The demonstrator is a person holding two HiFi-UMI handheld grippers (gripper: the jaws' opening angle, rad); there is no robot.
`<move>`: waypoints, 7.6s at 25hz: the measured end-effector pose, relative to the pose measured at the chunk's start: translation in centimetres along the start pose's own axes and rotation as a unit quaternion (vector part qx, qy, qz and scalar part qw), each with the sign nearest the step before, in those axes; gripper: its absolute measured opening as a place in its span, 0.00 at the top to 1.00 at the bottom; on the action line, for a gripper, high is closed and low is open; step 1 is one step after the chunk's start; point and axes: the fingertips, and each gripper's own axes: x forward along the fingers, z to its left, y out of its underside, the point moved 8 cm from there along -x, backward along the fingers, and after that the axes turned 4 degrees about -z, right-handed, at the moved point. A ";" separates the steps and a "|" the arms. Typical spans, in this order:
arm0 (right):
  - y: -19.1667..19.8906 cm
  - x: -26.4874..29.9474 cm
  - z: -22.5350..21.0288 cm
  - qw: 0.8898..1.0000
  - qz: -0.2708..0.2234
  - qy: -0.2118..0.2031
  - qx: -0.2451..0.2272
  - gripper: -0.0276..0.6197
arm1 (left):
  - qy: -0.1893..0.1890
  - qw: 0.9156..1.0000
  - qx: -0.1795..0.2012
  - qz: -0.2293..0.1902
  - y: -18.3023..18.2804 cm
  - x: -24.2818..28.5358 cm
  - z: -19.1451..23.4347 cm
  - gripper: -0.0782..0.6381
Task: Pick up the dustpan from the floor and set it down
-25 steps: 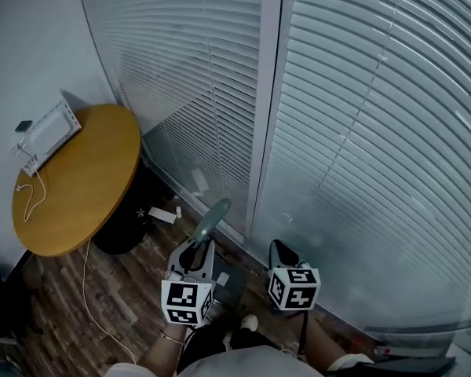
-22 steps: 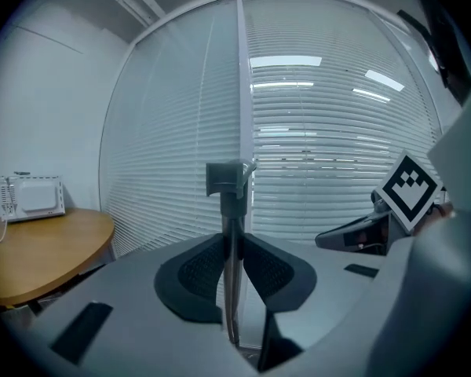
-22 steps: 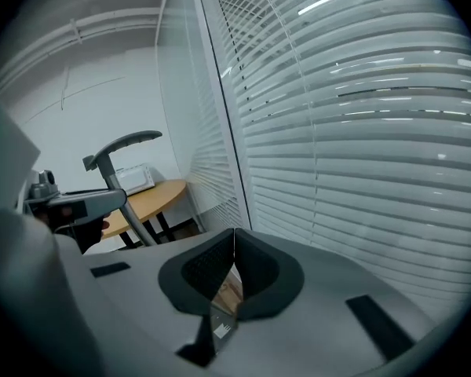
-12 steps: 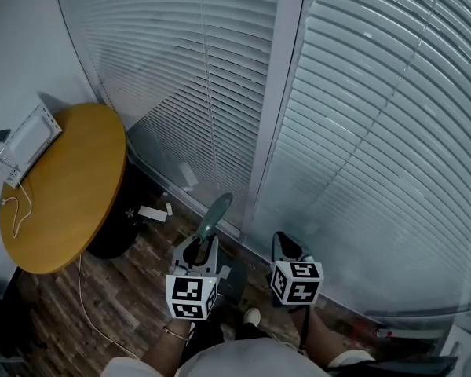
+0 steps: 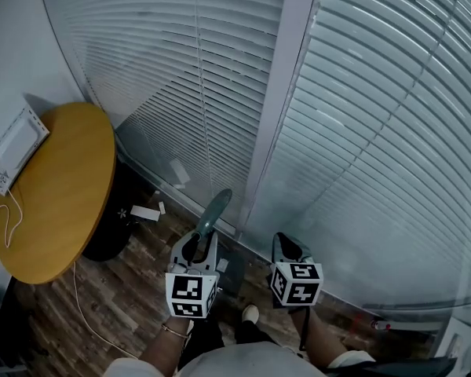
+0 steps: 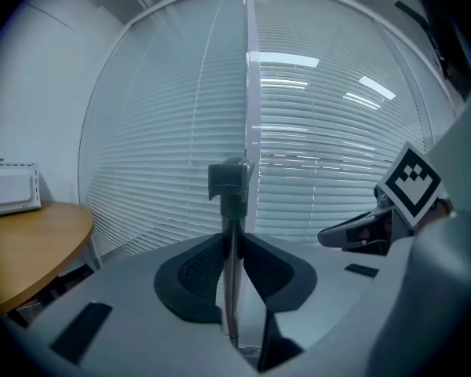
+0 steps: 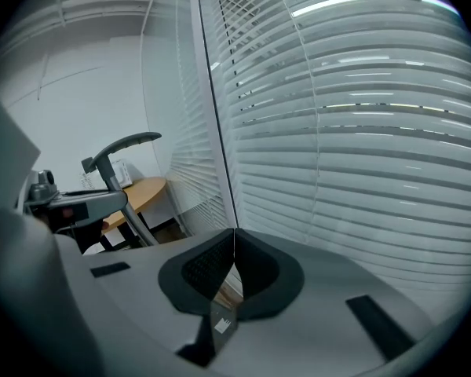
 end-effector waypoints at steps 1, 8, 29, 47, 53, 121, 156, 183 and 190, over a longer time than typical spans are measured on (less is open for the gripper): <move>0.1 0.0 0.0 1.000 0.001 0.002 0.000 0.91 | 0.001 1.000 0.003 -0.002 0.0 0.1 0.0 0.77; 0.5 1.7 -0.2 1.000 0.010 0.013 0.005 0.91 | 0.012 1.000 0.016 0.006 1.2 1.8 0.9 0.77; 7.1 5.4 -0.2 0.997 0.036 0.066 0.010 0.91 | 0.059 0.997 0.028 0.046 9.1 5.8 3.5 0.77; 11.8 7.5 -0.5 0.995 0.047 0.087 0.009 0.91 | 0.065 0.995 0.041 0.066 17.3 8.5 4.9 0.77; 13.1 7.9 -0.1 0.995 0.046 0.091 0.008 0.91 | 0.068 0.994 0.047 0.070 18.9 9.0 5.3 0.77; 13.3 8.2 0.4 0.996 0.061 0.067 0.001 0.91 | 0.069 0.990 -0.079 0.098 22.9 8.7 4.8 0.68; -2.7 -2.6 -0.1 0.996 -0.086 -0.025 -0.030 0.91 | -0.109 0.991 -0.059 -0.055 -1.8 -4.3 2.4 0.87; -3.9 -4.4 3.9 0.993 -0.094 0.015 -0.068 0.91 | -0.098 0.993 -0.051 -0.046 -2.3 -5.7 7.3 0.87; -3.5 -4.9 4.1 0.993 -0.092 0.015 -0.067 0.91 | -0.098 0.993 -0.050 -0.041 -1.8 -6.3 7.4 0.87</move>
